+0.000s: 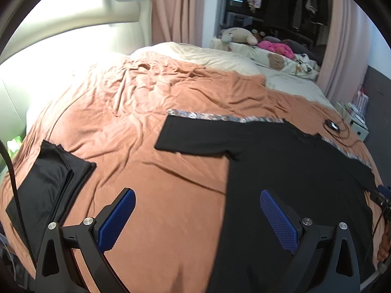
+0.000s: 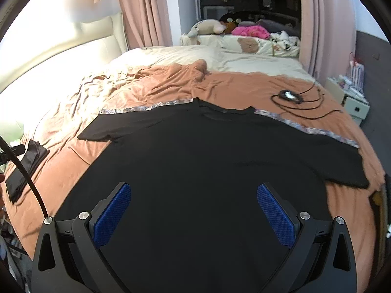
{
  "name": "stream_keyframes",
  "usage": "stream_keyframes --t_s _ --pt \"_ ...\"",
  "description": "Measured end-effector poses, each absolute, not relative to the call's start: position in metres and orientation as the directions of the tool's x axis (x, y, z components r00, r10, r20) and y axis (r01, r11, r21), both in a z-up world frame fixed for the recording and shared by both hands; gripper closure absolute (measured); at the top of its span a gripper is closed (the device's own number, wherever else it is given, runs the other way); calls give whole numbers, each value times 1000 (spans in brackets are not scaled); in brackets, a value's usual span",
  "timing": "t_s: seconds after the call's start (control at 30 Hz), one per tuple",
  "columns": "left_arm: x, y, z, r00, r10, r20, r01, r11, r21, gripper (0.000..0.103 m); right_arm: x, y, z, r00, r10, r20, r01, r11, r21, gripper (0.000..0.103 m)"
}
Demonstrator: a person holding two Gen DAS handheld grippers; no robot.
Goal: Fold small clothes
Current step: 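Lower both grippers onto one side edge of the black T-shirt and close them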
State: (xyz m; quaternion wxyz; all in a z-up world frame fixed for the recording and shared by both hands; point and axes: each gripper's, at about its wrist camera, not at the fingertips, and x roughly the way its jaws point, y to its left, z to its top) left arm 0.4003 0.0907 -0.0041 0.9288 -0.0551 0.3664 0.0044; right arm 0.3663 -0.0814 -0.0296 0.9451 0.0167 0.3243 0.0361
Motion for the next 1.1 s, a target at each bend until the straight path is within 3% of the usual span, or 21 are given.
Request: stream_keyframes --t_s 0.1,0.17,0.33,0.57,0.63,0.83,1.1 --pt "428 106 -12 728 -39 -684 -57 992 -117 1 396 -79 -33 780 98 -618 -72 995 68 0" --pt "448 115 -20 712 -50 -700 -54 991 -126 7 414 -78 -34 779 106 -618 -78 994 72 0" --pt "496 136 -42 666 -53 -744 -65 990 -129 22 466 -73 -42 759 152 -633 -107 988 109 19" --pt "556 161 -68 614 -80 -785 -79 984 -162 37 528 -59 -57 720 205 -663 -135 979 155 35" --pt "574 170 -80 590 -99 -801 -89 978 -187 41 546 -53 -63 706 218 -674 -144 976 165 47" --pt "618 188 -104 565 -139 -813 -116 963 -245 43 597 -33 -84 651 272 -709 -178 962 206 73" --pt "666 198 -132 532 -120 -838 -141 964 -227 43 651 -8 -103 608 309 -731 -182 951 250 81"
